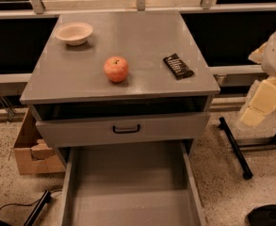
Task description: Place rxbar chocolate into middle drawer
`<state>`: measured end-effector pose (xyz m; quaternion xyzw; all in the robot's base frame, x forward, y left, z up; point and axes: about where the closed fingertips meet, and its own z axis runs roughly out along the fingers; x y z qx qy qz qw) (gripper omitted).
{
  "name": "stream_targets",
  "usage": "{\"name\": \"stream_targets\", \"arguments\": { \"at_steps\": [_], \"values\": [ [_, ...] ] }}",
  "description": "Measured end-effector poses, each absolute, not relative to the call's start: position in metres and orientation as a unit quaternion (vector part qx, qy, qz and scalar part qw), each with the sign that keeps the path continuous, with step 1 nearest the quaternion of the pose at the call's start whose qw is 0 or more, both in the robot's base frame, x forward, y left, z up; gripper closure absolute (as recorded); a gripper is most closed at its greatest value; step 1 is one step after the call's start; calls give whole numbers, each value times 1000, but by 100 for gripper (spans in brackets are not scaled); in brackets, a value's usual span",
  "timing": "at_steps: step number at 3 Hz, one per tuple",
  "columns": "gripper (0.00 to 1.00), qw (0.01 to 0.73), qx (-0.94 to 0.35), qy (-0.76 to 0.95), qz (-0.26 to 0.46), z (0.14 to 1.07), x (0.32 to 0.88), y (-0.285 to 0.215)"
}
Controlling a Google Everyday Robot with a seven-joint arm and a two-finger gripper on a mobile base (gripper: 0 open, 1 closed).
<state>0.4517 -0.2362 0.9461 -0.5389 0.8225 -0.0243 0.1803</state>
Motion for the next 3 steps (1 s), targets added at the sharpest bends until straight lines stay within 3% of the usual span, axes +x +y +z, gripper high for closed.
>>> {"name": "stream_targets", "arguments": {
  "at_steps": [3],
  "values": [
    [0, 361, -388, 847, -31, 932, 611, -258]
  ]
}}
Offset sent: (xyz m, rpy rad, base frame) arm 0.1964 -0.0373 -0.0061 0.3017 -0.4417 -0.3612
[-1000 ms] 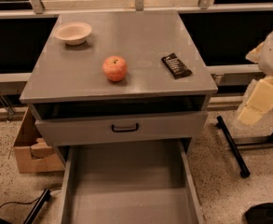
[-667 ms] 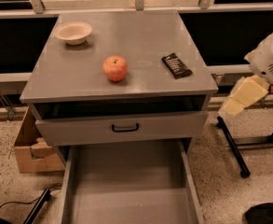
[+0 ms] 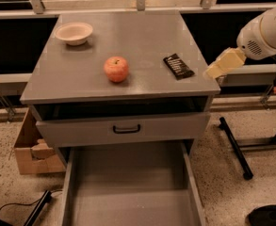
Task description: Place rxbar chocolate into middle drawer
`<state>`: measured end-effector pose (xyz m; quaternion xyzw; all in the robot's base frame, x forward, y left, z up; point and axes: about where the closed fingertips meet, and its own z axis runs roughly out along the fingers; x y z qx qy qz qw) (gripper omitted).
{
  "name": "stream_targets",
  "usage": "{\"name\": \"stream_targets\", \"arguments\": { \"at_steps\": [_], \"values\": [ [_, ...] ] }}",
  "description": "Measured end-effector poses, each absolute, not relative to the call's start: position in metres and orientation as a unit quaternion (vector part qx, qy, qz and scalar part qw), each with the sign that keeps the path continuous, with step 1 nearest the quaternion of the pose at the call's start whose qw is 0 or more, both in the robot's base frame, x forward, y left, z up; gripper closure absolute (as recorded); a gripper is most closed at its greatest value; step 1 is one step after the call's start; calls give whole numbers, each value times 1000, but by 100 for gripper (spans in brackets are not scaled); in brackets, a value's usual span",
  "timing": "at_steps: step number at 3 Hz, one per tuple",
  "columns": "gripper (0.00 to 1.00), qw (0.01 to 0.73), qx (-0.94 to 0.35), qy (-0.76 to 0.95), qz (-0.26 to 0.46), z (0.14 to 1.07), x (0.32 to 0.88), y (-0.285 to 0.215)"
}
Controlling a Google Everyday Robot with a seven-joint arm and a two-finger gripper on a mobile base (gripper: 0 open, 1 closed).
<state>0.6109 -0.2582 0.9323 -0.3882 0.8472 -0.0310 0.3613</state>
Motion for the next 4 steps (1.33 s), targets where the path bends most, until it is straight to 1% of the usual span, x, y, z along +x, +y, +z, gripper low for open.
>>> {"name": "stream_targets", "arguments": {
  "at_steps": [1, 2, 4],
  "values": [
    [0, 372, -385, 844, -33, 937, 618, -258],
    [0, 378, -369, 849, -17, 931, 635, -250],
    [0, 385, -314, 867, 48, 921, 709, -206]
  ]
}}
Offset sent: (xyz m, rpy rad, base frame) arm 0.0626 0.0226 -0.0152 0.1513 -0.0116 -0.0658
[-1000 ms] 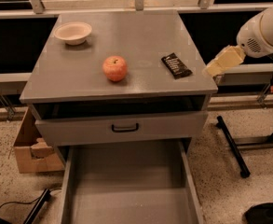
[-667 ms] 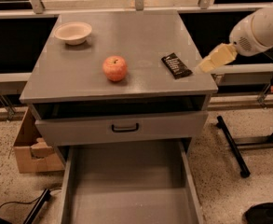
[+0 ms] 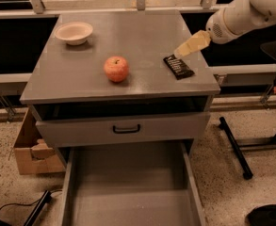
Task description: Place rxbar chocolate into middle drawer
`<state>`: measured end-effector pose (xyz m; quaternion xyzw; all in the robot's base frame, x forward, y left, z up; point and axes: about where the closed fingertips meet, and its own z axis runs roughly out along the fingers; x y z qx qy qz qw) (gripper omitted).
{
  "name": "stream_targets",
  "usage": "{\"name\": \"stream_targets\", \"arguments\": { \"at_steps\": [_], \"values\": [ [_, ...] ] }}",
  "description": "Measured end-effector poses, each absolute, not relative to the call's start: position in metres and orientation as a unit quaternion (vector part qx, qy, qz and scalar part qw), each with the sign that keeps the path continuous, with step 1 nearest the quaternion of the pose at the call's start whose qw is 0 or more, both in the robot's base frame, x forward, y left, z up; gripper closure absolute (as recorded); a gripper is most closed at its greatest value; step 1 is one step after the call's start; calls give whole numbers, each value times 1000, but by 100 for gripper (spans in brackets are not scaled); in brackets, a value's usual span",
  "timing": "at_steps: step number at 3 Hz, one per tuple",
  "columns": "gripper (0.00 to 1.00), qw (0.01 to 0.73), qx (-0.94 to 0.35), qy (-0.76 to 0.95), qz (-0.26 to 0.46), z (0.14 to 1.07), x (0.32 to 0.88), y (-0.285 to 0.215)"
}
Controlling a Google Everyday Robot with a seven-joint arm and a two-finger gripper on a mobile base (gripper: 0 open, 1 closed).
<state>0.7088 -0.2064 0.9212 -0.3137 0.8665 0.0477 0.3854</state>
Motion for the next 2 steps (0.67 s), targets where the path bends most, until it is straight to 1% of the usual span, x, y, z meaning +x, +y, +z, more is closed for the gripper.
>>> {"name": "stream_targets", "arguments": {
  "at_steps": [1, 2],
  "values": [
    [0, 378, -297, 875, 60, 913, 720, -197],
    [0, 372, -279, 882, 72, 901, 718, -187]
  ]
}}
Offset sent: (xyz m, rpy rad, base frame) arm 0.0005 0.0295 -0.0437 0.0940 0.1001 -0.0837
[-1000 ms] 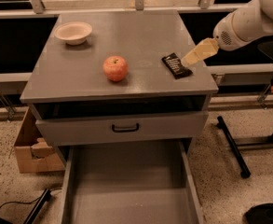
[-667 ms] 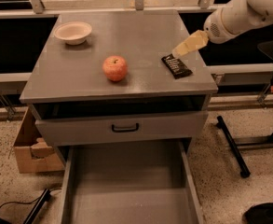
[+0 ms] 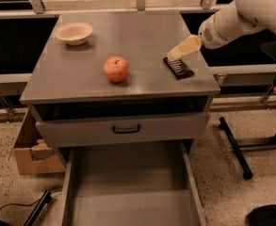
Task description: Place rxbar chocolate into middle drawer
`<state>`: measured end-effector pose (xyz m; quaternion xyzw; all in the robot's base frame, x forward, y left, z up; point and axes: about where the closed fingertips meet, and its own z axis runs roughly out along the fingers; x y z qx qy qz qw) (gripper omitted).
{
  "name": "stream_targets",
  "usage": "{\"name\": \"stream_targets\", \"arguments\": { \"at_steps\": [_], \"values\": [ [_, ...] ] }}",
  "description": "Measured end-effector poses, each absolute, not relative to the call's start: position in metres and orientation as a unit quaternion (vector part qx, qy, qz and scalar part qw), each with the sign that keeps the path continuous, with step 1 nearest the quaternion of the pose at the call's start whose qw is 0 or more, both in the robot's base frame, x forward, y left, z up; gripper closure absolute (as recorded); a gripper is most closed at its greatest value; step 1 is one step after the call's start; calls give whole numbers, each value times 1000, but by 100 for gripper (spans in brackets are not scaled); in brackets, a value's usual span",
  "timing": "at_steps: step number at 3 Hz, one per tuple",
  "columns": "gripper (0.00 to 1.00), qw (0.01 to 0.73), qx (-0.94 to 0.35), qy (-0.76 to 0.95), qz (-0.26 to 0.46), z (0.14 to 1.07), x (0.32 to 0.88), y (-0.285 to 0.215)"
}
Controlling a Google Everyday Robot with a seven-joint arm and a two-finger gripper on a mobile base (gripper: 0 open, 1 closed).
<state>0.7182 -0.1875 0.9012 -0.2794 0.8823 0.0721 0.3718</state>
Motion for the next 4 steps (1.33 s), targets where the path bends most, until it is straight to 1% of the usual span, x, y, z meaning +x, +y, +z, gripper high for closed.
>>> {"name": "stream_targets", "arguments": {
  "at_steps": [2, 4],
  "values": [
    [0, 361, -289, 882, 88, 870, 727, -156],
    [0, 337, -278, 892, 115, 828, 739, -146]
  ]
}}
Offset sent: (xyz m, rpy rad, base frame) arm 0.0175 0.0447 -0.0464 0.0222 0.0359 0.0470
